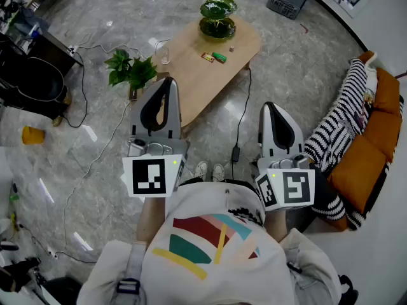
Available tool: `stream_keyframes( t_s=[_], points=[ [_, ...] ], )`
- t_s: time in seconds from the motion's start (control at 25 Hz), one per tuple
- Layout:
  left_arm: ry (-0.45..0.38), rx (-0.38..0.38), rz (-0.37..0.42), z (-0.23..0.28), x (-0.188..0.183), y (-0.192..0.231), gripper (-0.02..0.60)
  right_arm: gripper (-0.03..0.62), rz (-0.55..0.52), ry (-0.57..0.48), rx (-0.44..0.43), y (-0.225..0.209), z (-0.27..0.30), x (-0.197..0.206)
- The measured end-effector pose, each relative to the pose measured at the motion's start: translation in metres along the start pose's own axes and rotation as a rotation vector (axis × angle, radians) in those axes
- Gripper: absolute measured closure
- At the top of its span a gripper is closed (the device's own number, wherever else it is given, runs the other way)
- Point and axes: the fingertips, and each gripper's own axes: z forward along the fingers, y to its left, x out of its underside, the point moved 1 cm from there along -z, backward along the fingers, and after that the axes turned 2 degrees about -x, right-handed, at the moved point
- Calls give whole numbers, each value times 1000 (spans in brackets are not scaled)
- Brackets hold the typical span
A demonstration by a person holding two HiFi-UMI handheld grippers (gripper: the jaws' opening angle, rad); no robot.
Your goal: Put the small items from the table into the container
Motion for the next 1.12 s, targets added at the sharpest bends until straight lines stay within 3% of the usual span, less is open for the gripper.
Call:
stream_keyframes(
  t_s=[0.6, 0.8, 1.12],
  points=[
    [1, -29, 1, -15, 1, 4, 572, 582, -3, -31, -67, 9, -3, 2],
    [-6, -17, -2, -7, -2, -13, 573, 582, -36, -15, -76, -9, -11, 4],
    [-26, -17, -11, -9, 0, -47, 572, 582, 18, -15, -129, -34, -29, 24]
  ],
)
